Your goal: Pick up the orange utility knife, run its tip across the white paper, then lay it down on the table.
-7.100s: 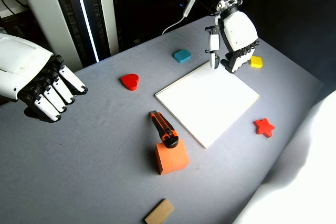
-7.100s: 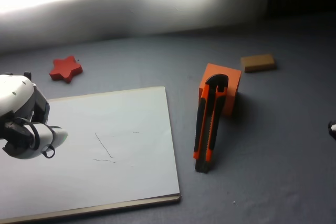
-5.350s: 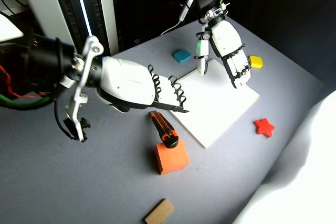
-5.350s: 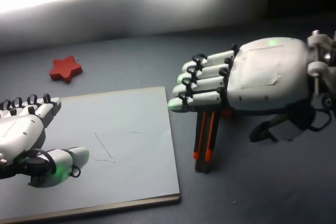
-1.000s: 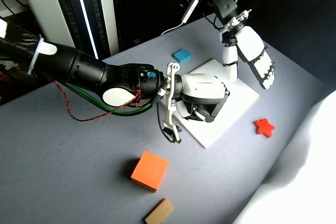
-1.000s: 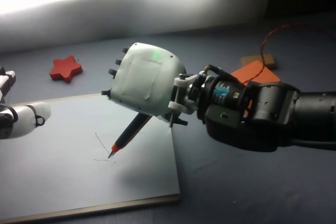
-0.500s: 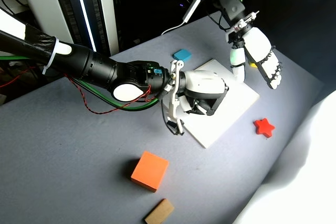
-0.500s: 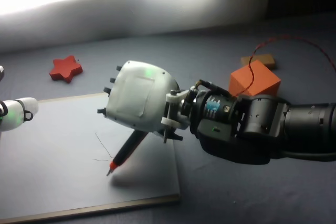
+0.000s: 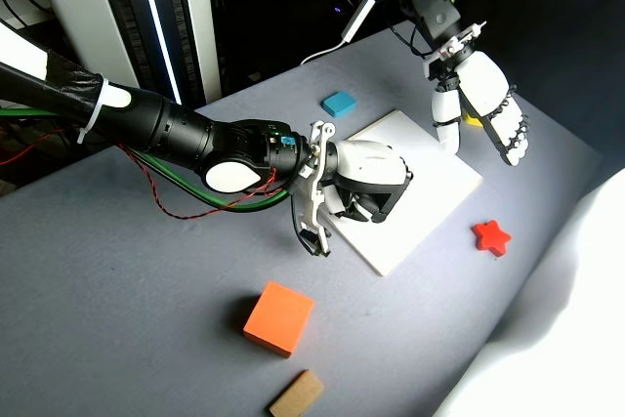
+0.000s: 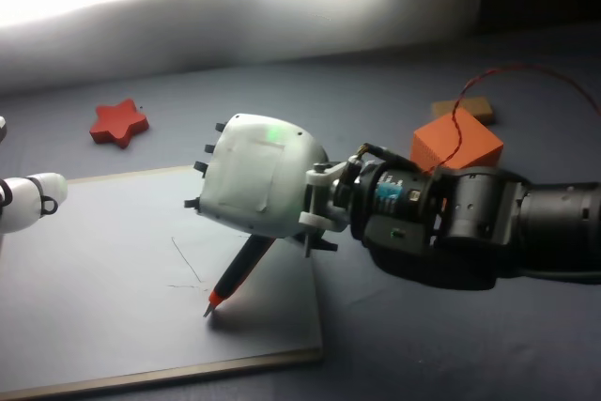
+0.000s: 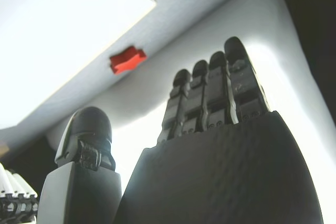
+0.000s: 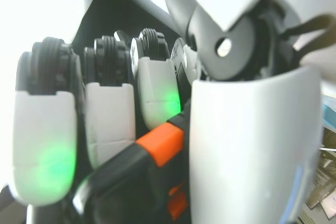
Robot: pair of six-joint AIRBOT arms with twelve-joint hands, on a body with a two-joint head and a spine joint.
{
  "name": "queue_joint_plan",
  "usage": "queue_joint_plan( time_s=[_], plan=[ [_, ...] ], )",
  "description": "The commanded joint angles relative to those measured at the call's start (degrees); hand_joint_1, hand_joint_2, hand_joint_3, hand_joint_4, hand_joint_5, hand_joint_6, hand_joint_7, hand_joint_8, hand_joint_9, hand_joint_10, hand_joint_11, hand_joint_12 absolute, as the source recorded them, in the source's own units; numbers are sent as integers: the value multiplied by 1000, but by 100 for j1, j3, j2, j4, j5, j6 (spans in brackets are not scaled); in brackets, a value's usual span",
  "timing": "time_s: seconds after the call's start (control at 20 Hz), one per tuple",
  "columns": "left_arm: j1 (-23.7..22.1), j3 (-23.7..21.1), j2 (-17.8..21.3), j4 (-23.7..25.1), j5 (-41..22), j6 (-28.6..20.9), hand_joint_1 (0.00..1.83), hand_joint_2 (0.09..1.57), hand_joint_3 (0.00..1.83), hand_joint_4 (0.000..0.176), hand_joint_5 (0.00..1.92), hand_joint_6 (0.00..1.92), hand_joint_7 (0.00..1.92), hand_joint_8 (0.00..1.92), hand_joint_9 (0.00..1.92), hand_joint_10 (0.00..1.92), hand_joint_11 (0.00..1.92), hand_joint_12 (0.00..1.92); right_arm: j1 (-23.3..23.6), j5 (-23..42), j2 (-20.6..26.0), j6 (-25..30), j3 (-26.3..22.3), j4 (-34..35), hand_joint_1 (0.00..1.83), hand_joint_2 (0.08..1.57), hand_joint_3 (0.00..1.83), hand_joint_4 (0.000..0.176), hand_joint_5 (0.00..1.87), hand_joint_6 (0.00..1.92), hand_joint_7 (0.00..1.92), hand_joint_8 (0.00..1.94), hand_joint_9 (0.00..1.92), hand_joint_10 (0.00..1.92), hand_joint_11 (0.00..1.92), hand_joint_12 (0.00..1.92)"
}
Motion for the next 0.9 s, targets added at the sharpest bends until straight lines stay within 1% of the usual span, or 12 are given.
queue_joint_plan(
  time_s=[0.0, 0.1, 0.2, 0.35, 0.4, 0.5, 0.65, 0.7, 0.8, 0.85],
  plan=[
    [-30, 20, 54, 254, -489, 4, 52, 1315, 0, 0, 0, 0, 0, 0, 0, 0, 0, 187, -32, 624, 64, -43, 13, -58, 1524, 973, 828, 176, 1610, 1921, 1844, 1941, 1921, 1921, 1921, 1921],
    [-32, 14, 54, 254, -489, 4, 66, 1314, 0, 0, 0, 0, 0, 0, 4, 1, 0, 184, -54, 652, 144, -31, 16, -67, 1515, 991, 798, 176, 1623, 1921, 1852, 1941, 1921, 1921, 1921, 1921],
    [-39, 13, 53, 254, -489, 4, 52, 1314, 0, 0, 0, 0, 0, 0, 2, 0, 0, 227, -72, 672, 221, 2, 25, -83, 1525, 990, 782, 176, 1607, 1921, 1837, 1941, 1921, 1921, 1921, 1921],
    [-58, 14, 49, 253, -489, 6, 39, 1315, 1, 0, 0, 0, 0, 0, 0, 0, 0, 187, -127, 768, 360, 154, 32, -302, 1510, 991, 788, 176, 1586, 1921, 1824, 1941, 1921, 1921, 1921, 1921],
    [-68, 17, 45, 253, -489, 11, 44, 1313, 0, 0, 0, 0, 0, 0, 0, 0, 0, 180, -148, 804, 416, 192, 32, -357, 1501, 996, 791, 176, 1605, 1921, 1841, 1941, 1921, 1921, 1921, 1921],
    [-80, 29, 31, 253, -489, 15, 35, 1315, 1, 0, 0, 0, 0, 0, 0, 0, 0, 155, -167, 810, 512, 238, 32, -377, 1509, 991, 781, 176, 1594, 1921, 1821, 1941, 1921, 1921, 1921, 1921],
    [-77, 34, 23, 253, -489, 17, 24, 1317, 1, 0, 0, 0, 0, 0, 0, 0, 0, 179, -164, 807, 612, 297, 36, -378, 1507, 993, 794, 176, 1590, 1921, 1818, 1941, 1921, 1921, 1921, 1921],
    [-72, 31, 23, 254, -489, 17, 31, 1318, 0, 0, 0, 0, 0, 0, 0, 0, 0, 152, -148, 819, 621, 301, 34, -378, 1517, 990, 793, 176, 1615, 1921, 1831, 1941, 1921, 1921, 1921, 1921],
    [-70, 33, 22, 254, -489, 17, 39, 1315, 0, 0, 0, 0, 0, 0, 0, 0, 0, 194, -82, 884, 652, 332, 1, -378, 1528, 989, 795, 176, 1625, 1921, 1843, 1941, 1921, 1921, 1921, 1921],
    [-83, 39, 17, 254, -489, 18, 64, 1311, 0, 0, 0, 0, 0, 0, 0, 0, 0, 237, 17, 867, 763, 427, -133, -378, 1529, 991, 794, 176, 1615, 1921, 1845, 1941, 1921, 1921, 1921, 1921]
  ],
)
